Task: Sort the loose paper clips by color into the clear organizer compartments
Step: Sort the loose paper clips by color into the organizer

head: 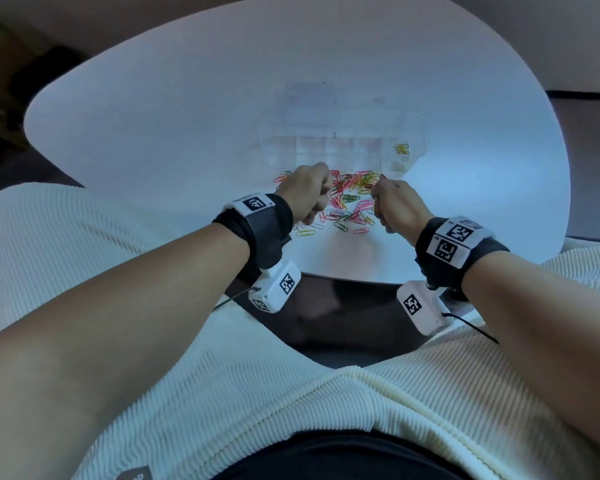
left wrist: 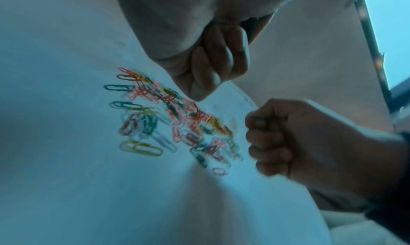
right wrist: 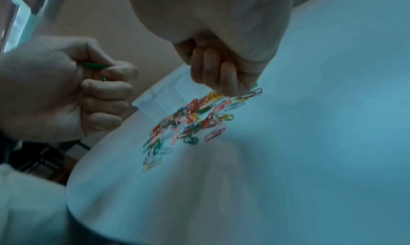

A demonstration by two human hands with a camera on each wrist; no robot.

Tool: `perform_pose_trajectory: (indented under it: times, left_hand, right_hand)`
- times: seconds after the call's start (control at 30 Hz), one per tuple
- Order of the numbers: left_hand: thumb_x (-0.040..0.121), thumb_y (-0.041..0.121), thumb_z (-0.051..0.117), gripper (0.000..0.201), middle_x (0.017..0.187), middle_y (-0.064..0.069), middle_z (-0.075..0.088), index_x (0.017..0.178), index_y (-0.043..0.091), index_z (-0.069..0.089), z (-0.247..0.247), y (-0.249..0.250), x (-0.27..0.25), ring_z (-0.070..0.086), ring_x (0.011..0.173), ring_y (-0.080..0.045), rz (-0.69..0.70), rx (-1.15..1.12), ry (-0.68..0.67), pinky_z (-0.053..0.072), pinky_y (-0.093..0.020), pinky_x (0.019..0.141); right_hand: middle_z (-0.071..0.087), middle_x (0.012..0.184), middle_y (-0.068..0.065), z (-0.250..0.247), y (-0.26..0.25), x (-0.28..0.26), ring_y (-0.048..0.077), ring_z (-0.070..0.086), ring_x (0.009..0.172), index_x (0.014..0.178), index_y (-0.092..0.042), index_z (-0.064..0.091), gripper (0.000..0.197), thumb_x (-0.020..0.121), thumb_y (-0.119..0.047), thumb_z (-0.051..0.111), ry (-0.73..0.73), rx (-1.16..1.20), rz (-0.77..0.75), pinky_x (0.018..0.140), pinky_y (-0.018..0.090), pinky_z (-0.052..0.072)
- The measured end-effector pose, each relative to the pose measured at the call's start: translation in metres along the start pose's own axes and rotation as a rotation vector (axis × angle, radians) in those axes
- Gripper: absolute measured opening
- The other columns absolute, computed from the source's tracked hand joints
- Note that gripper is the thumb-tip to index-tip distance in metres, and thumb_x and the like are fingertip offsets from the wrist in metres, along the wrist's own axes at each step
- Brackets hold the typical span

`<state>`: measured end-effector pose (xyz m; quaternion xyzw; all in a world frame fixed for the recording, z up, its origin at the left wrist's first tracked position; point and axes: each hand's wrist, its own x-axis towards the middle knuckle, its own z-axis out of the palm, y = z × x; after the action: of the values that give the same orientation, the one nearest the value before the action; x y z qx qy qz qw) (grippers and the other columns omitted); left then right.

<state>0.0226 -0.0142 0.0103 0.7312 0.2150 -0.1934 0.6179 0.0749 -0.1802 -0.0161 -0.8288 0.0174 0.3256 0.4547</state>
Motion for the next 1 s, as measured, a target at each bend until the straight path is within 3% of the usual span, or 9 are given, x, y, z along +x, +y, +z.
perform_pose_trajectory:
  times: [0.07, 0.17, 0.33, 0.5, 0.7, 0.8, 0.87, 0.93, 1.0]
  left_hand:
    - [0.089, 0.018, 0.031, 0.029, 0.050, 0.001, 0.020, 0.061, 0.020, 0.025, -0.003, 0.008, 0.000, 0.009, 0.048, -0.015, -0.024, -0.184, 0.008, 0.013, -0.026, 0.049]
    - [0.099, 0.028, 0.038, 0.039, 0.053, 0.001, 0.016, 0.064, 0.020, 0.026, -0.004, 0.017, 0.003, 0.007, 0.048, -0.014, -0.013, -0.330, -0.012, 0.012, -0.024, 0.046]
    - [0.102, 0.033, 0.039, 0.041, 0.050, 0.004, 0.019, 0.065, 0.017, 0.033, -0.011, 0.033, 0.011, 0.011, 0.043, -0.012, -0.017, -0.479, -0.051, 0.014, -0.022, 0.045]
    - [0.097, 0.022, 0.040, 0.034, 0.046, 0.005, 0.021, 0.063, 0.018, 0.035, -0.026, 0.046, 0.020, 0.013, 0.039, -0.011, -0.029, -0.557, -0.007, 0.013, -0.022, 0.046]
    - [0.092, 0.019, 0.038, 0.027, 0.050, -0.002, 0.044, 0.066, 0.014, 0.043, -0.036, 0.050, 0.034, 0.020, 0.041, -0.010, -0.058, -0.725, -0.055, 0.016, -0.022, 0.045]
    - [0.089, 0.017, 0.039, 0.025, 0.055, -0.003, 0.044, 0.065, 0.013, 0.043, -0.033, 0.051, 0.045, 0.023, 0.041, -0.010, -0.124, -0.702, 0.019, 0.018, -0.020, 0.042]
    - [0.089, 0.017, 0.042, 0.021, 0.058, -0.003, 0.041, 0.068, 0.013, 0.045, -0.029, 0.052, 0.053, 0.025, 0.040, -0.011, -0.166, -0.570, 0.124, 0.019, -0.019, 0.041]
    - [0.089, 0.021, 0.046, 0.018, 0.060, -0.001, 0.040, 0.074, 0.013, 0.050, -0.024, 0.055, 0.058, 0.028, 0.043, -0.011, -0.191, -0.391, 0.195, 0.022, -0.020, 0.042]
    - [0.088, 0.022, 0.047, 0.016, 0.062, 0.000, 0.043, 0.079, 0.012, 0.054, -0.020, 0.061, 0.062, 0.033, 0.049, -0.013, -0.195, -0.277, 0.230, 0.025, -0.022, 0.045]
  right_hand:
    - [0.024, 0.050, -0.002, -0.003, -0.006, -0.004, 0.015, 0.015, 0.049, 0.058, -0.022, 0.025, 0.031, 0.085, -0.011, 0.036, -0.103, 0.141, 0.069, 0.047, 0.024, 0.015]
    - [0.017, 0.054, -0.002, -0.005, -0.016, -0.003, 0.016, 0.009, 0.051, 0.059, -0.024, 0.022, 0.036, 0.088, -0.012, 0.039, -0.198, 0.315, 0.106, 0.048, 0.028, 0.009]
    - [0.025, 0.060, 0.001, -0.018, -0.046, 0.009, 0.016, 0.019, 0.048, 0.065, -0.017, 0.036, 0.024, 0.088, -0.015, 0.037, -0.244, 0.629, 0.116, 0.046, 0.026, 0.014]
    - [0.041, 0.061, 0.004, -0.017, -0.072, 0.026, 0.017, 0.039, 0.050, 0.077, -0.008, 0.050, 0.020, 0.087, -0.002, 0.034, -0.081, 0.743, 0.095, 0.048, 0.024, 0.036]
    - [0.044, 0.061, 0.004, -0.008, -0.090, 0.046, 0.016, 0.040, 0.051, 0.090, -0.007, 0.052, 0.004, 0.089, -0.006, 0.048, 0.039, 0.727, 0.109, 0.049, 0.024, 0.033]
    - [0.038, 0.065, 0.004, -0.002, -0.096, 0.050, 0.016, 0.035, 0.055, 0.092, -0.008, 0.047, 0.002, 0.091, -0.008, 0.048, 0.060, 0.769, 0.102, 0.051, 0.025, 0.030]
    - [0.037, 0.072, 0.007, 0.001, -0.097, 0.052, 0.019, 0.037, 0.062, 0.095, -0.008, 0.046, 0.005, 0.093, -0.011, 0.050, 0.053, 0.783, 0.123, 0.055, 0.026, 0.034]
    - [0.045, 0.087, 0.012, 0.003, -0.096, 0.054, 0.022, 0.043, 0.074, 0.101, -0.006, 0.050, 0.018, 0.094, -0.021, 0.055, 0.029, 0.760, 0.174, 0.064, 0.027, 0.042]
    - [0.047, 0.106, 0.012, 0.003, -0.094, 0.054, 0.021, 0.041, 0.084, 0.119, -0.007, 0.051, 0.037, 0.093, -0.032, 0.060, -0.003, 0.768, 0.214, 0.072, 0.027, 0.043]
